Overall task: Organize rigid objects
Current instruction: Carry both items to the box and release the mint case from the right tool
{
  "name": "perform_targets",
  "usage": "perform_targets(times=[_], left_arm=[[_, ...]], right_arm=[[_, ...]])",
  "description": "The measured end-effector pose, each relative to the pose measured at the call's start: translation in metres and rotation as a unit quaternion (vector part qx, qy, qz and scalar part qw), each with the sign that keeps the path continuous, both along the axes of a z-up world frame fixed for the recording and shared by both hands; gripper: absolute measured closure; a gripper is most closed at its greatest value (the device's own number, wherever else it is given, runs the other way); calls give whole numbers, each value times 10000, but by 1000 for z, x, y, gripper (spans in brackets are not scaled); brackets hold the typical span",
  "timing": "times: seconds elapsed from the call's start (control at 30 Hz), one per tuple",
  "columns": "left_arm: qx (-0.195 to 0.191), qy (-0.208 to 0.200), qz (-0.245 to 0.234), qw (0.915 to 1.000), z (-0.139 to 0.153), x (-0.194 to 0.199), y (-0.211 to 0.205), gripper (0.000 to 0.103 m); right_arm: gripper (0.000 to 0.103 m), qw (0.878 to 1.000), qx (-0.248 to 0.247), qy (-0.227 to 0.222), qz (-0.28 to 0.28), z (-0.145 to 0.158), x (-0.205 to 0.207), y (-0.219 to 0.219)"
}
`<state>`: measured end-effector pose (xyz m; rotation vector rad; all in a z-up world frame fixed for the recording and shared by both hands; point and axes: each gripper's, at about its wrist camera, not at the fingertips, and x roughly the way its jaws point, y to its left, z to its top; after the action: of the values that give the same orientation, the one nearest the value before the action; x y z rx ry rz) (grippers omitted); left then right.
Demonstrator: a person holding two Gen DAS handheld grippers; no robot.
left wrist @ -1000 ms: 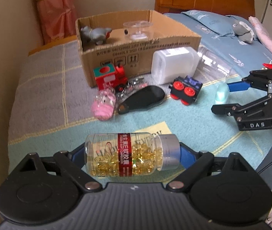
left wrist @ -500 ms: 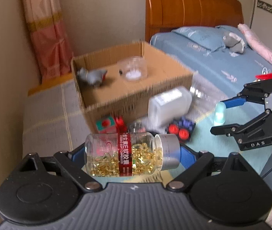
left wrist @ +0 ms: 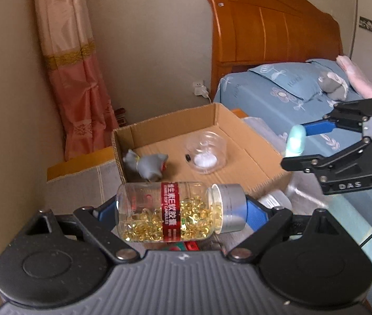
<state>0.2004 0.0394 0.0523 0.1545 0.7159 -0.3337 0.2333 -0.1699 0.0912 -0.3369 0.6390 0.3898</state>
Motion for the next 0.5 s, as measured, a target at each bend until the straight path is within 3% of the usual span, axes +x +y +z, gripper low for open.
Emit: perform_targets(times=[0.2, 0.4, 0.47, 0.5], left_arm=[[-31, 56, 159, 9999, -2, 27, 2, 10], [-47, 146, 152, 9998, -6, 40, -4, 10], [-28, 156, 128, 9998, -7, 42, -7, 10], [-21, 161, 120, 9998, -8, 44, -8, 10]], right_arm=[[37, 9984, 259, 457, -218, -15, 44, 0], [36, 9953, 278, 882, -299, -38, 55, 3], [24, 9960, 278, 786, -313, -38, 52, 3], [10, 9962, 275, 730, -375, -36, 49, 2]])
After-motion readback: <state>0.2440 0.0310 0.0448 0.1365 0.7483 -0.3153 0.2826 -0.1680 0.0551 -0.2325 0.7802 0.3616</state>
